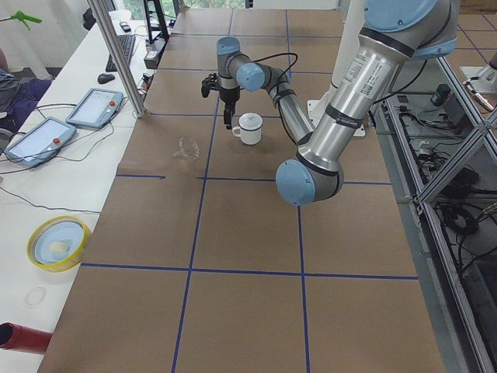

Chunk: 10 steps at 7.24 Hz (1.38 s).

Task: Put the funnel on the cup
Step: 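Reach the left gripper down to the white lid and grasp its knob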

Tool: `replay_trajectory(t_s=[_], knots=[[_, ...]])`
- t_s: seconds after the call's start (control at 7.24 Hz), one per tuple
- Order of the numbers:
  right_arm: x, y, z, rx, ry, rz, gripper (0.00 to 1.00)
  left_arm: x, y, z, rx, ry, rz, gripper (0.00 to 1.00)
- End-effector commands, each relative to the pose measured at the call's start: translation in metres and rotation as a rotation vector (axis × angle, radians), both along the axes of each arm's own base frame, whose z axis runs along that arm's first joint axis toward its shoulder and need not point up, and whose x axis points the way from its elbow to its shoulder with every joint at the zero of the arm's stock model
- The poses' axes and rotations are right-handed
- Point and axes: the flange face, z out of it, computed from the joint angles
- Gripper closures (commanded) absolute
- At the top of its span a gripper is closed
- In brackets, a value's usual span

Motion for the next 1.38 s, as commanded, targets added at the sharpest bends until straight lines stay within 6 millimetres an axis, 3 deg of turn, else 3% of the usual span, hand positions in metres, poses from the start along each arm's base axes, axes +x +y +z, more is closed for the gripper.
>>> replay_trajectory(t_s=[0.0, 0.28, 0.55, 0.83, 1.24], knots=[[0.0, 0.0, 0.0, 0.0, 0.0, 0.0, 0.0, 0.05, 0.023, -0.02, -0.088, 0.011, -0.041, 0.0], [0.0, 0.0, 0.0, 0.0, 0.0, 0.0, 0.0, 0.086, 0.041, -0.03, -0.103, 0.011, -0.077, 0.0], [0.0, 0.0, 0.0, 0.0, 0.0, 0.0, 0.0, 0.103, 0.055, -0.027, -0.108, 0.036, -0.065, 0.0], [0.0, 0.0, 0.0, 0.0, 0.0, 0.0, 0.0, 0.11, 0.051, -0.02, -0.107, 0.039, -0.066, 0.08], [0.0, 0.0, 0.0, 0.0, 0.0, 0.0, 0.0, 0.111, 0.05, -0.02, -0.108, 0.039, -0.064, 0.32]])
